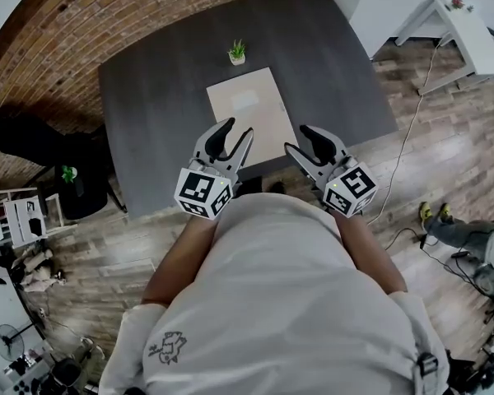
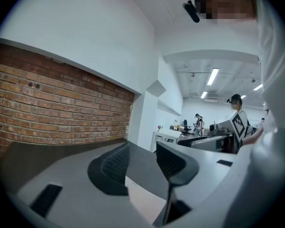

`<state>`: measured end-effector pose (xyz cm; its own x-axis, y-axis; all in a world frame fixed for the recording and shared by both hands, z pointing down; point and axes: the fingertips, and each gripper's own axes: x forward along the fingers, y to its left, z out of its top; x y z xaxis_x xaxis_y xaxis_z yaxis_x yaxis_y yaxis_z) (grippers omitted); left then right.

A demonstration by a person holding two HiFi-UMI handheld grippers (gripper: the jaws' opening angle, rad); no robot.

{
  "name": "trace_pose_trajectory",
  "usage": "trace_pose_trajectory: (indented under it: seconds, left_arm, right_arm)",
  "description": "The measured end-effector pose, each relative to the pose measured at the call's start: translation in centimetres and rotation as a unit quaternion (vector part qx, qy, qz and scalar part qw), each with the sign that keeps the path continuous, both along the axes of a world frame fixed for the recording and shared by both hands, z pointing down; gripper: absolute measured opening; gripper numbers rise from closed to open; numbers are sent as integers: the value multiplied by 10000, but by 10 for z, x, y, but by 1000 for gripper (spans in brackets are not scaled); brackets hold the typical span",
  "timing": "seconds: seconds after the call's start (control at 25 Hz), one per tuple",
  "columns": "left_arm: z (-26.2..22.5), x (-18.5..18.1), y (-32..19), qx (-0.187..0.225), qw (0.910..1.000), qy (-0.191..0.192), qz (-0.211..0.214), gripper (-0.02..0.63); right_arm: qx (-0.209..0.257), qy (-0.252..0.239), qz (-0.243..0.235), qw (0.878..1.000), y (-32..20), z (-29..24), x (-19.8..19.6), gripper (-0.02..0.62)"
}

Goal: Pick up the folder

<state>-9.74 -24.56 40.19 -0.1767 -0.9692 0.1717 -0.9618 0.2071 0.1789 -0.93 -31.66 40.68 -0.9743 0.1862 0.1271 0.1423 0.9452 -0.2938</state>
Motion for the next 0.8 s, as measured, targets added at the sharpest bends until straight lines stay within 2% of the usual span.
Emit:
trace_pose_trajectory:
  seconds: [0.36,0.68,0.8]
  left_arm:
    - [43,-38,1,-402,9984,345,-201,181]
    - [91,-58,3,-712,9902,1163,-306,193]
    - [111,-62,4,-935,9859,1336,-365,210]
  right_arm:
    - [-110,527,-176,9984,-18,37,-36,230]
    - [-331,1144,-389,9921,-31,80,-68,245]
    - [-363,1382,-512,9884,-36,99,-75,255]
